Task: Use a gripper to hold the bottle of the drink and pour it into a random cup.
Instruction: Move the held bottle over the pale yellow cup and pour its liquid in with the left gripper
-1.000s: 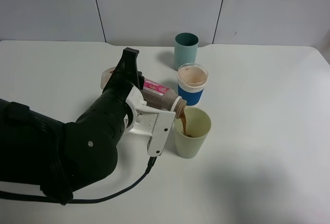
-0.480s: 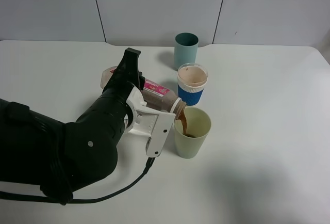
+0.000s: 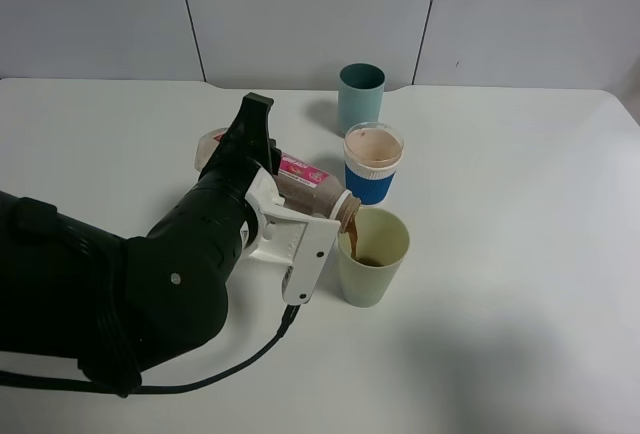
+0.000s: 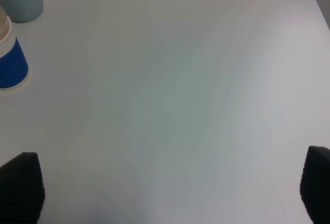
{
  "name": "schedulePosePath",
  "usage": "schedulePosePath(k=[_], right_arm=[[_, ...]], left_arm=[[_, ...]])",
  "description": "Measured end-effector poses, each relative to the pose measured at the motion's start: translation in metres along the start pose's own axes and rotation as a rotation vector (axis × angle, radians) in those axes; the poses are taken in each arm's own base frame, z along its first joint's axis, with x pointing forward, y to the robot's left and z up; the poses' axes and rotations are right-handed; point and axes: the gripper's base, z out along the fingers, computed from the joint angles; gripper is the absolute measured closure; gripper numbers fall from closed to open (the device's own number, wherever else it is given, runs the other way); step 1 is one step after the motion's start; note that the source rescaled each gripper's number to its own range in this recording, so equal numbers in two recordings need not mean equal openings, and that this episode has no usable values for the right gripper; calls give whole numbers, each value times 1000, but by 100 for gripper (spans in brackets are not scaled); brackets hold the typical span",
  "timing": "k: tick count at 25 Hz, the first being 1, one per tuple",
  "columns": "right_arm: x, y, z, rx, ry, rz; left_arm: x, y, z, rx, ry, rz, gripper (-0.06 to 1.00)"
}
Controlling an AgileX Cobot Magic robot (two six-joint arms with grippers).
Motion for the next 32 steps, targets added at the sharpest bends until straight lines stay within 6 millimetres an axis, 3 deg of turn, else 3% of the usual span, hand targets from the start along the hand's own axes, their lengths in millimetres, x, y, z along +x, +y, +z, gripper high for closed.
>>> schedulePosePath(k=[32], right_arm=[[0, 0, 0, 0, 0, 0]], left_arm=[[0, 0, 0, -1, 1, 51, 89]])
